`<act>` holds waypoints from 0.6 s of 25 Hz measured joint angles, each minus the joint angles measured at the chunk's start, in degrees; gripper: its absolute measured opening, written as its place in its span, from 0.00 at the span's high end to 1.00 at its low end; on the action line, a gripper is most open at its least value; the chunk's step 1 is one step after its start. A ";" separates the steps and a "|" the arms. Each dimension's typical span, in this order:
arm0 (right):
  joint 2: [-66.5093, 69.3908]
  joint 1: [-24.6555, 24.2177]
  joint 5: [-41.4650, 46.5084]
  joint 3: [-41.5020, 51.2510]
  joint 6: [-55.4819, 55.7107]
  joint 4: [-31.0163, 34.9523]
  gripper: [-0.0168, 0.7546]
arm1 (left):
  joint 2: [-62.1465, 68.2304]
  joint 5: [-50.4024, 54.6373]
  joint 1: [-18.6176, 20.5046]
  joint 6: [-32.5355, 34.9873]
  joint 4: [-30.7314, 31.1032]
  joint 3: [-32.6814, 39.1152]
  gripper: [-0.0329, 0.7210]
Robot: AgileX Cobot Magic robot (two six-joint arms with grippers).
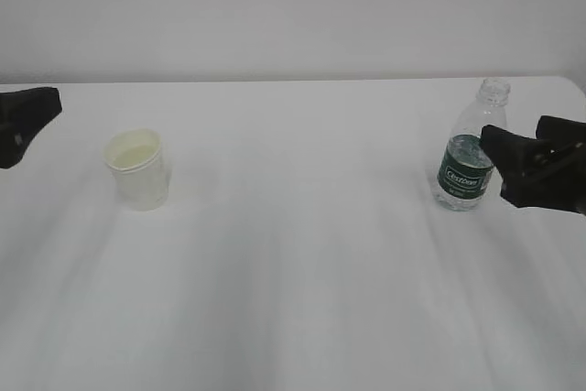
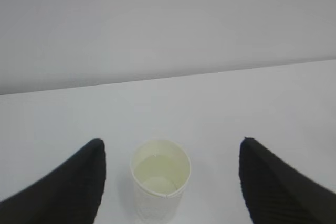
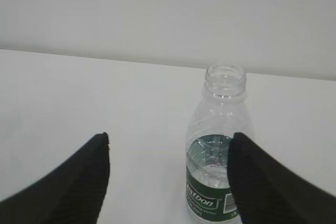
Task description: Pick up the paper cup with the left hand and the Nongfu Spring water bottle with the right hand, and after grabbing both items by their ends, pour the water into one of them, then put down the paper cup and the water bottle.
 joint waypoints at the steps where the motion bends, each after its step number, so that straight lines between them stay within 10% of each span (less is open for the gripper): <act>1: -1.08 0.00 1.02 0.00 0.00 -0.09 0.29 | -1.46 0.81 0.00 0.00 0.00 0.00 0.20; 15: -20.50 0.00 19.29 0.00 0.00 -2.55 0.29 | -22.40 19.82 0.00 0.00 -0.04 0.13 0.20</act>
